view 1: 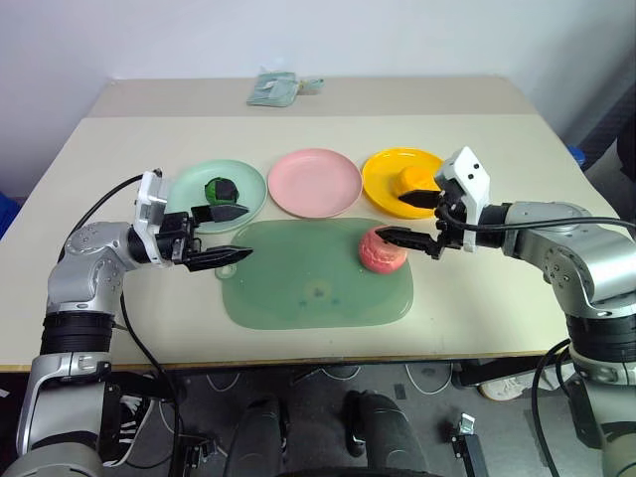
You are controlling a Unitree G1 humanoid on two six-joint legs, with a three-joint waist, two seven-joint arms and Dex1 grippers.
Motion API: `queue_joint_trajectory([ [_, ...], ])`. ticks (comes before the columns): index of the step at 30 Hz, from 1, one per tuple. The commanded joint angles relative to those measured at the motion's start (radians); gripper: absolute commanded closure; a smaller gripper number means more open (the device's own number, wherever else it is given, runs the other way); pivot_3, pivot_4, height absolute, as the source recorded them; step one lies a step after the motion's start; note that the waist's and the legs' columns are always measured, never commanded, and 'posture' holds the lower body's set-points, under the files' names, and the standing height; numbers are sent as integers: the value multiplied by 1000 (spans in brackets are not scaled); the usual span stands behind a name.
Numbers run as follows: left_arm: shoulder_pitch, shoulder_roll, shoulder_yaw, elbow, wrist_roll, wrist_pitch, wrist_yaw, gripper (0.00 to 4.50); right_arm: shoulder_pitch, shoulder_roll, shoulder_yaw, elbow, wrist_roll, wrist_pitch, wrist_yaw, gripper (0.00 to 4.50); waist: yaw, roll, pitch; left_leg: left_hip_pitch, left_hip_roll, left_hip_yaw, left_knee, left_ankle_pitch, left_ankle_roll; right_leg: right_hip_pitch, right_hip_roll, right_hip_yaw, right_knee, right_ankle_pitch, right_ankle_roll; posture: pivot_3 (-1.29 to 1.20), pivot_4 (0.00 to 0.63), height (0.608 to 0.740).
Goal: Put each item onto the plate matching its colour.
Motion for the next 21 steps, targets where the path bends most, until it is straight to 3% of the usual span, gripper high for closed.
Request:
queue_joint_trajectory([
  [1, -8, 20, -5, 2, 17, -36, -24, 0, 4, -7, 6, -16, -14, -10, -4, 63, 1, 0, 0, 0, 0, 0, 0, 0, 0, 0, 0, 0, 0, 0, 0, 0, 150, 740],
  [17, 13, 13, 5, -11, 17, -53, -27, 0, 43, 18, 95, 34, -68, -44, 3, 63, 1, 0, 0, 0, -1, 0, 0, 0, 0, 0, 0, 0, 0, 0, 1, 0, 150, 740],
  [21, 12, 8, 7, -8, 18, -65, -18, 0, 52, 20, 100, 26, -62, -36, 20, 1388, 2, 0, 0, 0, -1, 0, 0, 0, 0, 0, 0, 0, 0, 0, 1, 0, 150, 740],
])
